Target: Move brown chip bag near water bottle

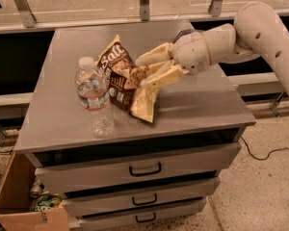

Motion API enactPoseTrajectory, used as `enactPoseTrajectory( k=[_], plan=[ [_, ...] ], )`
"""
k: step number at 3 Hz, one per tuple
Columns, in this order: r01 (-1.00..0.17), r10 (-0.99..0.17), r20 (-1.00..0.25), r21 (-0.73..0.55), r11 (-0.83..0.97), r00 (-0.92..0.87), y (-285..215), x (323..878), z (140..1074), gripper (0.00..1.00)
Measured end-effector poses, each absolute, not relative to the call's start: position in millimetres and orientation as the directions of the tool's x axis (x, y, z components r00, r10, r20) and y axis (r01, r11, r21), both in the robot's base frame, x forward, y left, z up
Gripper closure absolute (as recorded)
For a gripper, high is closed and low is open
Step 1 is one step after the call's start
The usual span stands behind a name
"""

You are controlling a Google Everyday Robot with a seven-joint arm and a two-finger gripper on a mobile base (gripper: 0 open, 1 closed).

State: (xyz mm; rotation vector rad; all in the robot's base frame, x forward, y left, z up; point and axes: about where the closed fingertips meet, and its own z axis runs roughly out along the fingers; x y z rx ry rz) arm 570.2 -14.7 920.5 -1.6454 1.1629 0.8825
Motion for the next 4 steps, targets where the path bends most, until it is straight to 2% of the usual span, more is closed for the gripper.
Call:
enactPoseTrajectory(
  k=[1, 2, 3, 4],
  plan=[
    [-0.954, -0.320, -0.900, -0.268, -0.133, 0.297, -21, 572, 921, 0.00],
    [-0.954, -0.371, -0.879, -0.288, -0.085, 0.299, -52, 583, 928, 0.00],
    [-0.945, -0.465, -0.836, -0.326, -0.007, 0.292, -114, 601, 946, 0.00],
    [-0.937, -0.467, -0.830, -0.350, 0.009, 0.305, -120, 606, 957, 0.00]
  ],
)
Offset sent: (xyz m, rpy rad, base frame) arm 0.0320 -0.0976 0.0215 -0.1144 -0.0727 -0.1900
